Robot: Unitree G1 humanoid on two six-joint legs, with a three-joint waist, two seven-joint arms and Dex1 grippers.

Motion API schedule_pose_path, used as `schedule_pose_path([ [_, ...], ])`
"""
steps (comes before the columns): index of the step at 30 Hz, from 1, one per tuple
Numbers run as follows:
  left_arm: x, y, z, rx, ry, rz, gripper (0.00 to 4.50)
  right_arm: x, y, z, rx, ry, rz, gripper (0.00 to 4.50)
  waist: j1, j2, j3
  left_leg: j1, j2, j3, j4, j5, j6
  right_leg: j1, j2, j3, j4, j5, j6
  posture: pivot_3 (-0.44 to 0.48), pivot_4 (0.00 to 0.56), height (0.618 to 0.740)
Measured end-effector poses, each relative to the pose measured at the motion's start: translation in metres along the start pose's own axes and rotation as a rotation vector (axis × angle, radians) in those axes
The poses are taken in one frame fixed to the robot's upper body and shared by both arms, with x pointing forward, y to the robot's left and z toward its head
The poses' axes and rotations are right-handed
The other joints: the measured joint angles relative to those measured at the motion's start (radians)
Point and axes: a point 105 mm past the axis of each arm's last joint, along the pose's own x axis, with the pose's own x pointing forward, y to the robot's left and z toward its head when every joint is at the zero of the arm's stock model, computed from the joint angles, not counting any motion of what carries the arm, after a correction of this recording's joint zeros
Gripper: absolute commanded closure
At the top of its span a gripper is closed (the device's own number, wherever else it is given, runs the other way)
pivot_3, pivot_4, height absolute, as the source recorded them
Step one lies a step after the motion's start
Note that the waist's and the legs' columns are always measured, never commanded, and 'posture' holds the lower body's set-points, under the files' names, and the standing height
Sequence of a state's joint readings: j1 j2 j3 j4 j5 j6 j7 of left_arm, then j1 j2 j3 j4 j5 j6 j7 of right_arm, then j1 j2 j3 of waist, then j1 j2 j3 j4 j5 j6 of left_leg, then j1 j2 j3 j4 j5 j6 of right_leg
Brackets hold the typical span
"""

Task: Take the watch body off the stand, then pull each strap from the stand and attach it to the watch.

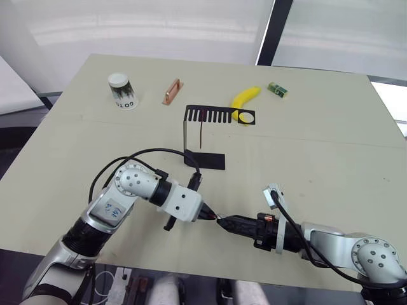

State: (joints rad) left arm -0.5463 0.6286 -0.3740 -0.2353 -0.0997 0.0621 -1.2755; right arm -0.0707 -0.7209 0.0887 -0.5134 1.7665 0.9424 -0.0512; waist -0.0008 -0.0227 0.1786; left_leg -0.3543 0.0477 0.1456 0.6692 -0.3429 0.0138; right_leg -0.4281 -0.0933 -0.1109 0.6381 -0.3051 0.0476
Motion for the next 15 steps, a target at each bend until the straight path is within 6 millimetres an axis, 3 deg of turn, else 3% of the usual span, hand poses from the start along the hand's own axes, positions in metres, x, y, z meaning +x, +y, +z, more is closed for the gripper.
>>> schedule_pose_path([
  [15,0.0071,0.0026,0.0023,-0.003,0.032,-0.006,4.5,-0.002,-0.0034,0.0007,0.003,0.007,-0.025,2.89,0.0,0.0,0.0,0.0,0.0,0.0,0.0,0.0,0.0,0.0,0.0,0.0,0.0,0.0,0.0,0.0,0.15,0.729],
])
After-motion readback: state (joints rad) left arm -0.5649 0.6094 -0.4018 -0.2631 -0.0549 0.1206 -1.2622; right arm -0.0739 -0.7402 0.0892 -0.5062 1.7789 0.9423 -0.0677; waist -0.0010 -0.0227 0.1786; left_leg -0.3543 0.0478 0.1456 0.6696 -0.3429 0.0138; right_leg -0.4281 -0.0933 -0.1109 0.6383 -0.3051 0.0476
